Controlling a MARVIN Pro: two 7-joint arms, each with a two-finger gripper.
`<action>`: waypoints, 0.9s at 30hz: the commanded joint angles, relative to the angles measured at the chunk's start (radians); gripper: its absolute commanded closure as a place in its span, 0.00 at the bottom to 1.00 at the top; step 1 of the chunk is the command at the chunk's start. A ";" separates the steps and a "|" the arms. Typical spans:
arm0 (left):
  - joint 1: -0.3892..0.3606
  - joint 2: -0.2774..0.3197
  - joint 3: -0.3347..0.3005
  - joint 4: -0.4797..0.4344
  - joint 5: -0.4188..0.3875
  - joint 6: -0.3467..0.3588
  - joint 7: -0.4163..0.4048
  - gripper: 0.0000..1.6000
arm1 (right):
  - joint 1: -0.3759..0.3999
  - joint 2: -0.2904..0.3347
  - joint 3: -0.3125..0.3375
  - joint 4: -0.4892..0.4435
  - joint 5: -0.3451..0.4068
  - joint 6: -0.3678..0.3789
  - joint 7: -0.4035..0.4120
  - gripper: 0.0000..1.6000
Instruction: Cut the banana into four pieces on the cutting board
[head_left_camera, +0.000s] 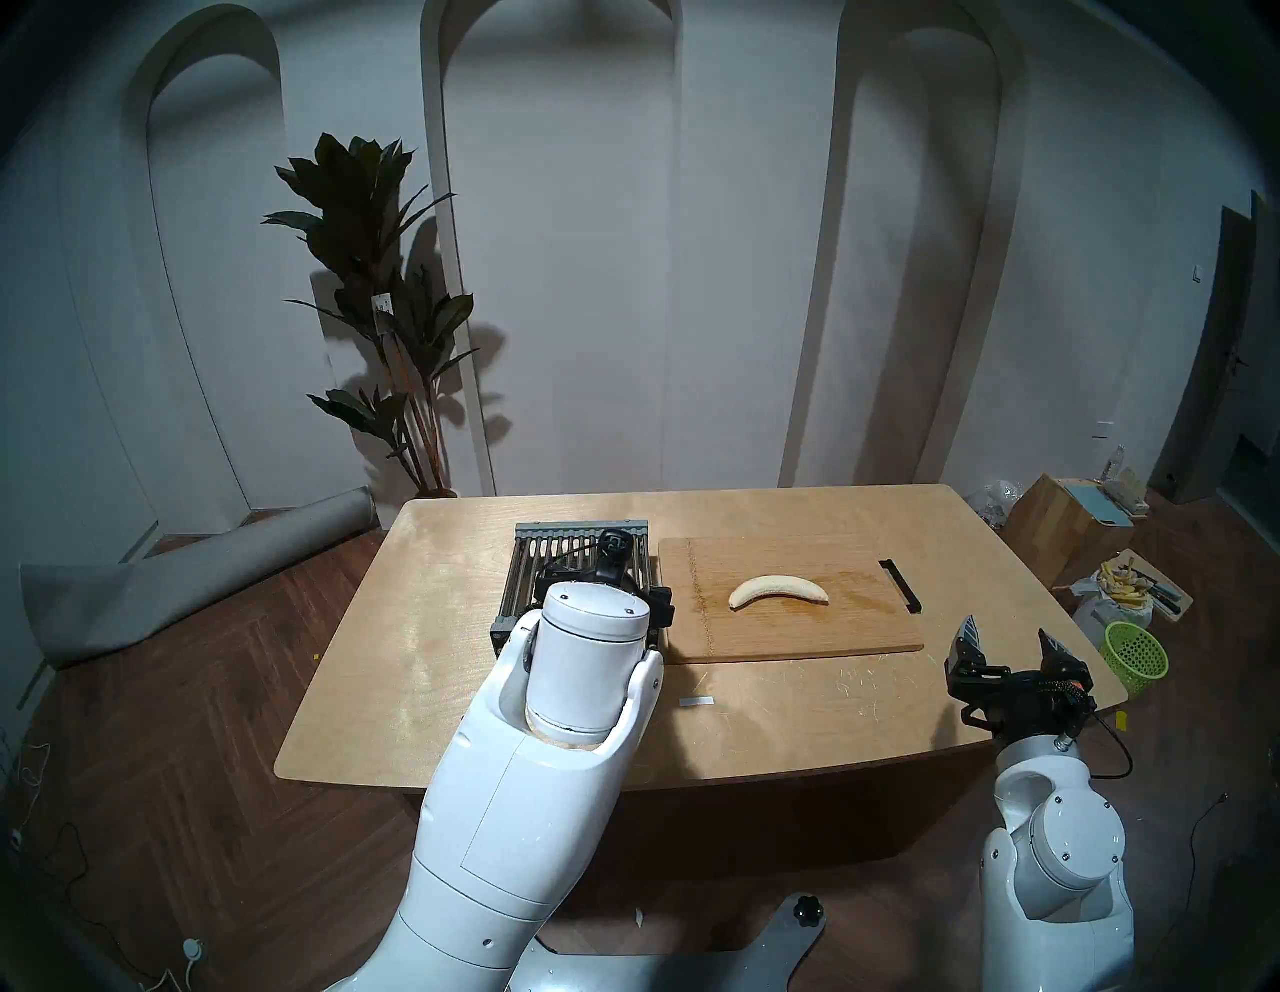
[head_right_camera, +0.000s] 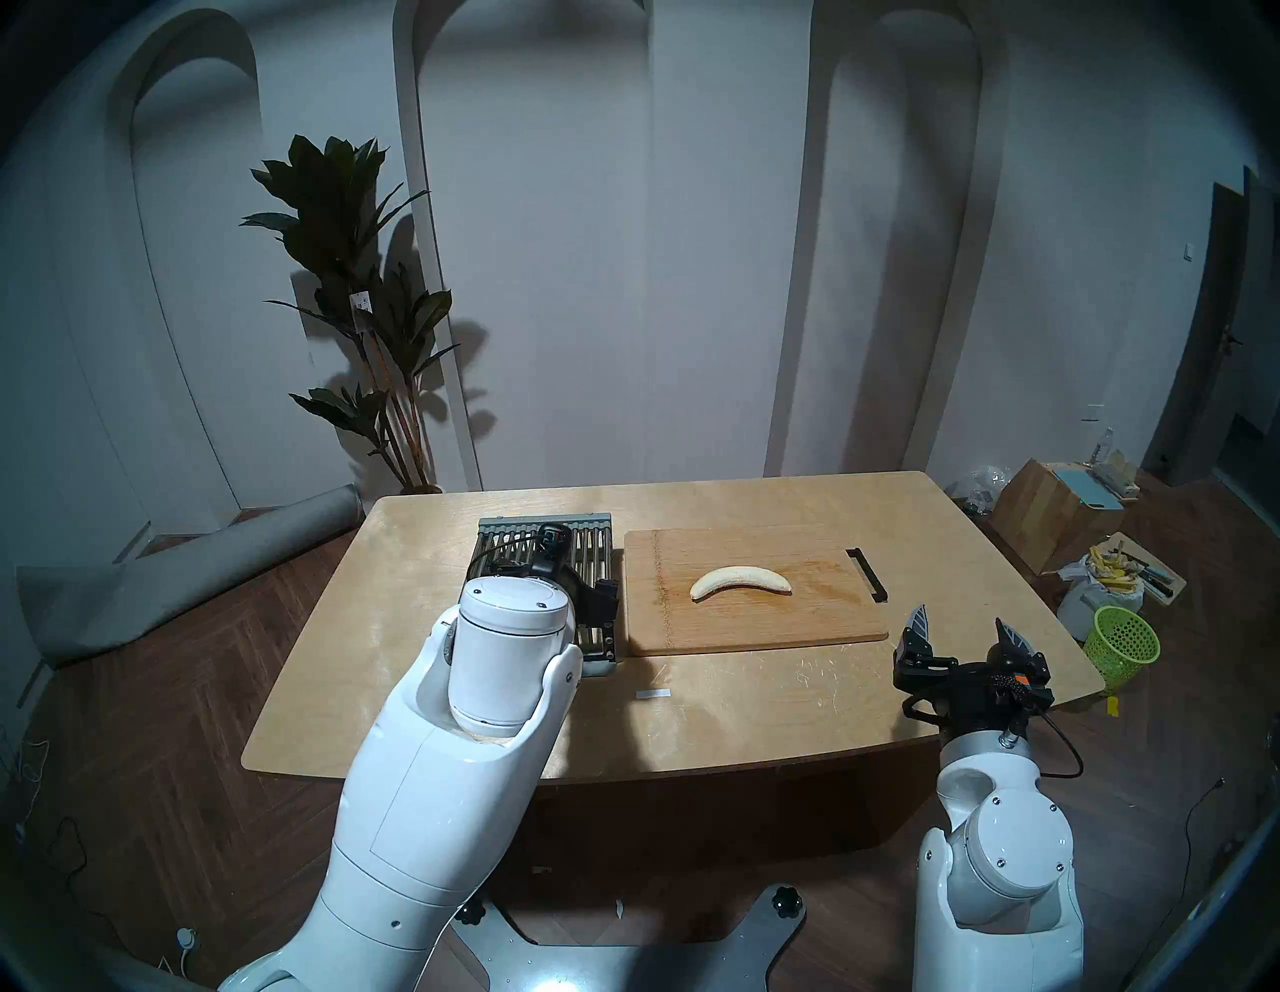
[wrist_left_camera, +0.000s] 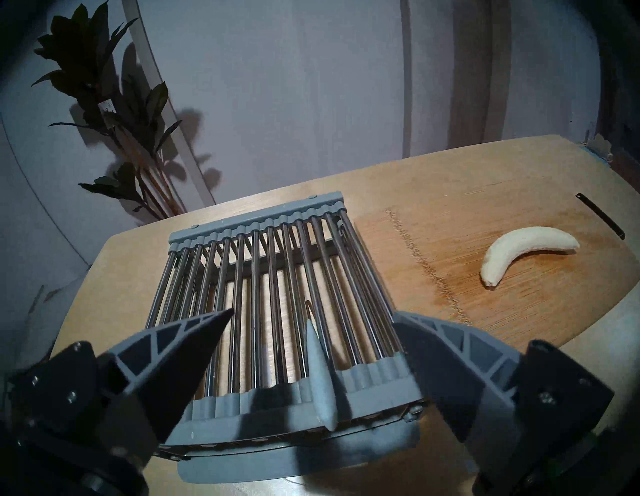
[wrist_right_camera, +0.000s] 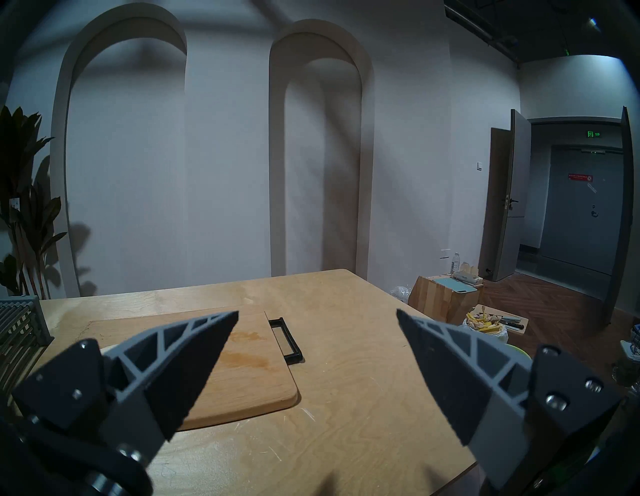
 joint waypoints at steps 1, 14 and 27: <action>-0.013 -0.001 0.003 -0.017 -0.085 -0.003 0.114 0.00 | 0.001 -0.002 0.000 -0.025 0.001 -0.011 0.000 0.00; -0.009 0.008 0.035 -0.034 -0.296 -0.003 0.359 0.00 | 0.001 -0.008 0.002 -0.026 -0.002 -0.012 0.004 0.00; -0.036 0.030 0.110 -0.038 -0.413 -0.003 0.489 0.00 | 0.002 -0.013 0.004 -0.026 -0.005 -0.012 0.008 0.00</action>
